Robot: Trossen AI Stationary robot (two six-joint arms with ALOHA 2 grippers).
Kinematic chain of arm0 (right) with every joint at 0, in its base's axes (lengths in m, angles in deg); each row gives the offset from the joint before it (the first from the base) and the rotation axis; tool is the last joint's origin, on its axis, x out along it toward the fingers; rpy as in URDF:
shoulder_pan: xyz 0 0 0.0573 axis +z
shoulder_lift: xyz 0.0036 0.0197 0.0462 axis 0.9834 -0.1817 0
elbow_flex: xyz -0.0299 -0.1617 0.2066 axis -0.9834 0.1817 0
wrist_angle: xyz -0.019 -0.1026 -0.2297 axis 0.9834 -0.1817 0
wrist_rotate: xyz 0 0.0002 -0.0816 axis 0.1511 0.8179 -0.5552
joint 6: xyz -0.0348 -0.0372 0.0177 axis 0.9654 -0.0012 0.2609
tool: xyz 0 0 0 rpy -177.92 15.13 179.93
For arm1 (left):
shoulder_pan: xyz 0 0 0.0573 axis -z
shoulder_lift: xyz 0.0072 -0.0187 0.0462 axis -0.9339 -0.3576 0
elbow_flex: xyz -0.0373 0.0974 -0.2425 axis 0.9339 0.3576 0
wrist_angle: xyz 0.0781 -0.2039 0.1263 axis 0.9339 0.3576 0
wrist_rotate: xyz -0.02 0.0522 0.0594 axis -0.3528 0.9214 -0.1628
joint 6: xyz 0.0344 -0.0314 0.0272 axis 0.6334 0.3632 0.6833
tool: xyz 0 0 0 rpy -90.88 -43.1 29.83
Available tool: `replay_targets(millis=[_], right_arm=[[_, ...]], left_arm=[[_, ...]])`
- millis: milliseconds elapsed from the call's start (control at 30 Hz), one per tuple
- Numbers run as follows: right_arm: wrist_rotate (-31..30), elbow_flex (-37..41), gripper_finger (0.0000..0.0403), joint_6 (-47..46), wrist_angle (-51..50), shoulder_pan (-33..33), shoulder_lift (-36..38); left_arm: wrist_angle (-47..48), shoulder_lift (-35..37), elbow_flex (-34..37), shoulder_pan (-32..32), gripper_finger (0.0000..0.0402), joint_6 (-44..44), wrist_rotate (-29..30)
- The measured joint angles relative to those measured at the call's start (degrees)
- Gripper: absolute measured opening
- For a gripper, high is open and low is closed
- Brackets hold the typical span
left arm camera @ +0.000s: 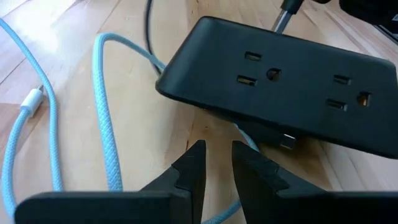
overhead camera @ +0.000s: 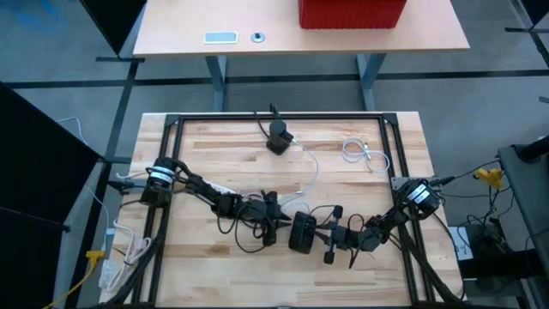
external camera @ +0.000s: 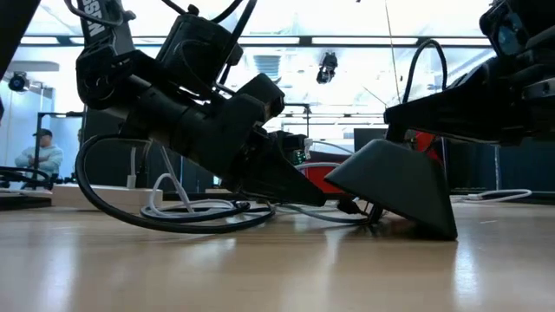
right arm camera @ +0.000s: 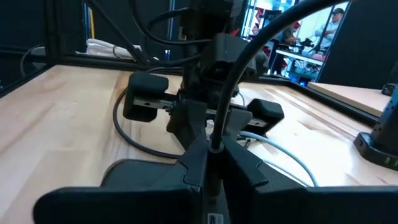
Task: Insert USB
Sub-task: Insert the black charger cable into the bottom black outlet extension
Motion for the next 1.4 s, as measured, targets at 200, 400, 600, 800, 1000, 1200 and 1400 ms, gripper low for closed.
replay_targets(millis=[200,400,600,800,1000,1200,1400], right_arm=[[1.41,-0.29,0.0019,0.44,0.10,-1.29,0.00],[1.98,-0.31,0.0019,0.06,0.12,-1.44,0.00],[3.65,-0.31,0.0019,0.02,-0.12,-1.61,0.00],[7.33,-0.09,0.0019,-3.15,-1.43,-2.35,0.04],[8.00,0.09,0.0019,-3.44,-1.99,-2.43,0.06],[10.05,0.79,0.0019,-4.43,-3.08,-2.70,0.05],[13.12,1.23,0.0019,-6.19,-3.16,-3.94,0.04]], left_arm=[[-2.06,0.00,0.00,0.51,0.0066,2.71,0.25],[-3.36,-0.11,0.04,1.16,0.0066,4.75,-1.46],[-2.27,-0.19,0.02,1.18,0.0066,5.52,-1.82],[-2.33,-1.83,-1.07,1.17,0.0066,5.65,-1.82],[-2.06,-4.28,-3.51,1.18,0.0066,5.60,-1.82],[-0.95,-4.45,-3.94,1.16,0.0066,5.53,-1.82],[-0.62,-3.89,-3.98,1.16,0.0066,5.52,-1.88]])
